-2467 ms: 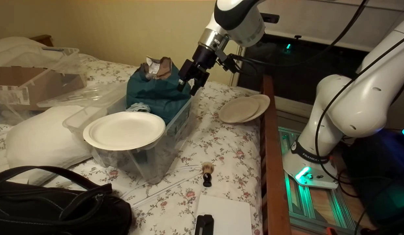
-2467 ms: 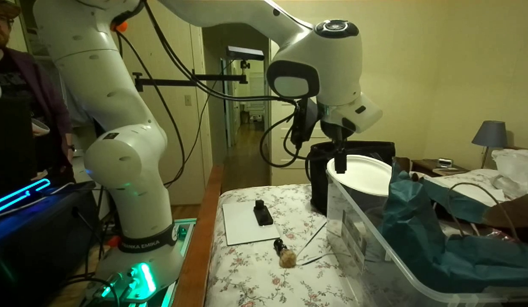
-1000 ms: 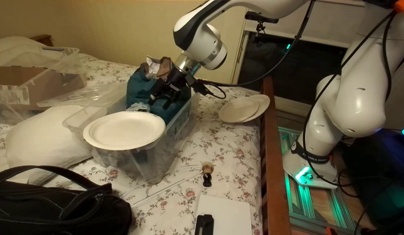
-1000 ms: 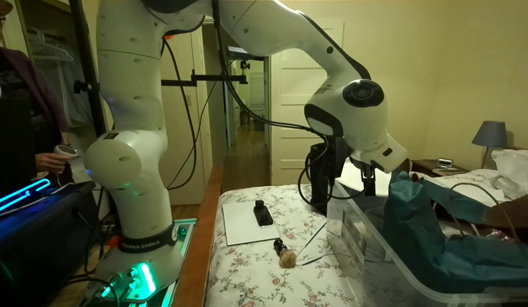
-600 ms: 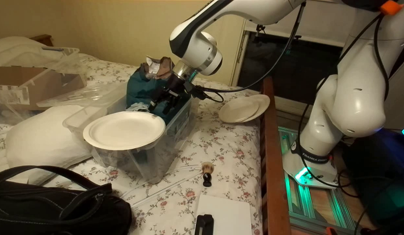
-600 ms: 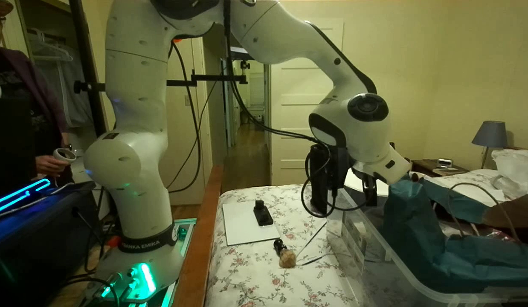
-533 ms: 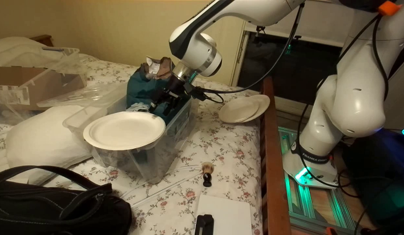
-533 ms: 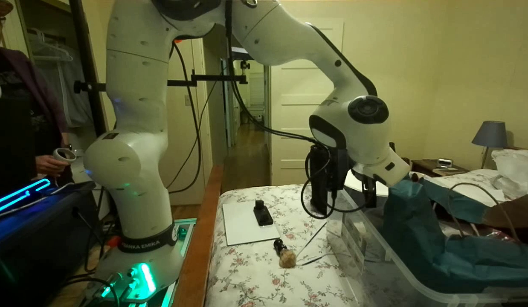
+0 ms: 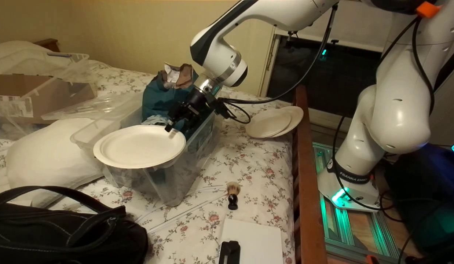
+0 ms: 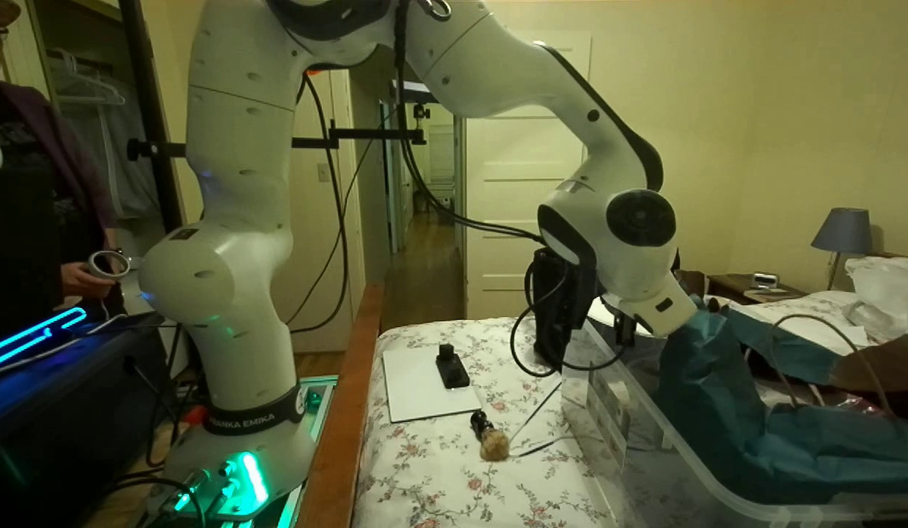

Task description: Remove the white plate from the clear container and put it on the other white plates

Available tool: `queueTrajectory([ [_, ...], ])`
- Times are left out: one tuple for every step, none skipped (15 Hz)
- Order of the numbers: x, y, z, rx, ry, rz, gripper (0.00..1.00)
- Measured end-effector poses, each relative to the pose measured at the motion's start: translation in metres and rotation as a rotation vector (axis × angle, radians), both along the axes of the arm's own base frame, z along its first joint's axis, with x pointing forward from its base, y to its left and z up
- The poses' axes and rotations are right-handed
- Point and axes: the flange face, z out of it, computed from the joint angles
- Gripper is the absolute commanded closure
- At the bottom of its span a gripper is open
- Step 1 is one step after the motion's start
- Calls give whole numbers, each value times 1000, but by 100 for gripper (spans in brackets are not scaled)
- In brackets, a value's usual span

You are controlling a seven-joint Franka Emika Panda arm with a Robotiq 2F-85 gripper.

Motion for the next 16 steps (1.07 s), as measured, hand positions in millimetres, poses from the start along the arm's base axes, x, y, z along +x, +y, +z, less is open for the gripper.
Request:
queueTrajectory([
  [1, 0, 2, 31, -1, -10, 52],
  [2, -1, 3, 60, -3, -21, 51],
  [3, -1, 5, 87, -5, -34, 53],
  [4, -2, 6, 113, -9, -46, 58],
  [6, -4, 8, 139, -13, -59, 61],
  [7, -5, 10, 166, -16, -72, 75],
  [7, -7, 11, 193, -19, -84, 86],
  [8, -9, 12, 219, -21, -95, 88],
  [8, -11, 12, 241, -22, -103, 94],
  [8, -12, 13, 262, -23, -109, 100],
  [8, -13, 14, 284, -25, -116, 100],
  [8, -14, 14, 301, -26, -118, 100],
  [8, -14, 15, 318, -27, -118, 100],
  [8, -15, 15, 337, -29, -120, 100],
  [8, -14, 16, 357, -31, -120, 99],
  [8, -14, 18, 376, -33, -117, 100],
])
